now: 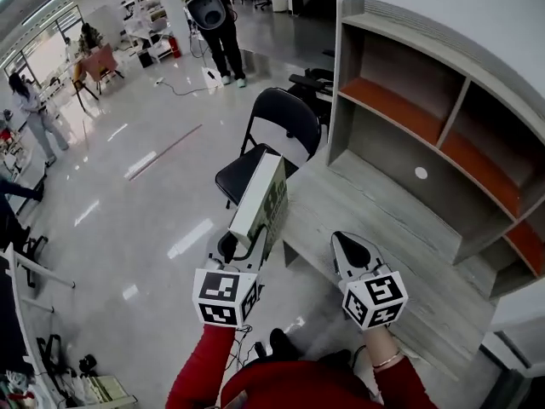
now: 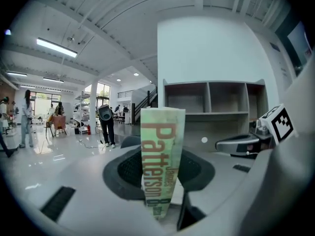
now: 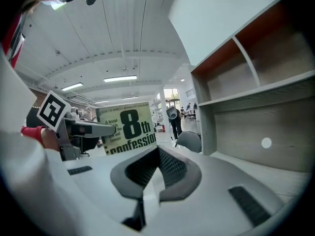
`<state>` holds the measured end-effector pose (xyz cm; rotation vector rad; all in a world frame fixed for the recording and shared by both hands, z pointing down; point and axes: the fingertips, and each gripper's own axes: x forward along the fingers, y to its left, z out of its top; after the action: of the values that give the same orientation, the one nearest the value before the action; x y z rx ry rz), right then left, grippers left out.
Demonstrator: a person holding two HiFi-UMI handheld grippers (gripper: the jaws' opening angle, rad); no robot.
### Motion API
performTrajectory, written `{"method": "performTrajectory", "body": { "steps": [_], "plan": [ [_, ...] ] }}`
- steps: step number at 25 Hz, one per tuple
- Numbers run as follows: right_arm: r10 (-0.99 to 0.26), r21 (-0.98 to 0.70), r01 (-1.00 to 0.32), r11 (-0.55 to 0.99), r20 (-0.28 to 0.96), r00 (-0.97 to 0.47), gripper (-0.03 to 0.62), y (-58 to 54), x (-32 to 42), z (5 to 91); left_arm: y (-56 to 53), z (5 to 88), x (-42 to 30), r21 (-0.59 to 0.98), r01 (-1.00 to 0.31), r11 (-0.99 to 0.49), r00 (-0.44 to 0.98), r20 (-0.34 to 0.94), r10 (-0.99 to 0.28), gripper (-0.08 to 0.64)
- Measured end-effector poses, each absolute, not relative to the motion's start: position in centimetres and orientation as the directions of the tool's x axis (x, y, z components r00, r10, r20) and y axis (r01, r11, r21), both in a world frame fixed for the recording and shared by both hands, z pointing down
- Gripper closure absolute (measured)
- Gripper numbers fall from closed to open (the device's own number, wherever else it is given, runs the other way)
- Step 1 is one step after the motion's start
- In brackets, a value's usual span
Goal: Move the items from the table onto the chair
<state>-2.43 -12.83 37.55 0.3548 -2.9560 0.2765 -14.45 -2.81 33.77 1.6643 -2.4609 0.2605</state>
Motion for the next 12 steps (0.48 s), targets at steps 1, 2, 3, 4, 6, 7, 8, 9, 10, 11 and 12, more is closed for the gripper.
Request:
{"method": "performTrajectory", "body": {
  "steps": [1, 2, 3, 4, 6, 7, 8, 9, 10, 11, 12],
  "plan": [
    [-0.217, -0.159, -0.243, 0.957, 0.167, -0.962, 0.583, -12.0, -4.1, 37.3, -1.8, 33.8, -15.9, -0.05, -0.927, 0.371, -0.373, 0.223, -0.901, 0.394],
    [-0.214, -0.158, -0.24, 0.958, 0.165, -0.963, 0.583, -11.1, -5.7, 37.2, -0.9, 33.9, -17.3, -0.049, -0.925, 0.376, -0.377, 0.22, -0.9, 0.394],
    [-0.207, -0.157, -0.233, 0.96, 0.166, -0.964, 0.583, -10.3, -7.2, 37.3, -0.1, 34.2, -18.7, -0.049, -0.923, 0.382, -0.383, 0.22, -0.897, 0.394],
    [-0.196, -0.155, -0.223, 0.963, 0.17, -0.966, 0.583, -9.6, -8.6, 37.4, 0.5, 34.5, -20.0, -0.05, -0.919, 0.39, -0.391, 0.221, -0.893, 0.394],
    [-0.167, -0.144, -0.194, 0.97, 0.181, -0.969, 0.583, -8.9, -11.3, 37.5, 1.2, 35.0, -22.6, -0.044, -0.91, 0.411, -0.41, 0.224, -0.884, 0.394],
    [-0.153, -0.14, -0.18, 0.974, 0.187, -0.97, 0.583, -8.8, -12.7, 37.5, 1.3, 35.2, -23.9, -0.038, -0.906, 0.423, -0.42, 0.227, -0.879, 0.394],
    [-0.141, -0.139, -0.169, 0.976, 0.192, -0.971, 0.583, -8.8, -14.0, 37.5, 1.3, 35.5, -25.2, -0.033, -0.901, 0.433, -0.429, 0.23, -0.874, 0.394],
    [-0.131, -0.138, -0.16, 0.977, 0.196, -0.972, 0.583, -9.0, -15.4, 37.7, 1.2, 35.9, -26.5, -0.028, -0.896, 0.444, -0.437, 0.234, -0.868, 0.394],
    [-0.123, -0.138, -0.152, 0.979, 0.199, -0.972, 0.583, -9.3, -16.8, 37.9, 1.1, 36.2, -27.8, -0.023, -0.891, 0.453, -0.445, 0.238, -0.864, 0.394],
    [-0.118, -0.138, -0.147, 0.98, 0.201, -0.973, 0.583, -9.7, -18.2, 38.1, 0.9, 36.7, -29.1, -0.018, -0.887, 0.46, -0.451, 0.241, -0.859, 0.394],
    [-0.113, -0.139, -0.142, 0.98, 0.2, -0.973, 0.583, -10.2, -19.6, 38.3, 0.8, 37.1, -30.4, -0.013, -0.884, 0.467, -0.455, 0.244, -0.856, 0.394]
  ]
}}
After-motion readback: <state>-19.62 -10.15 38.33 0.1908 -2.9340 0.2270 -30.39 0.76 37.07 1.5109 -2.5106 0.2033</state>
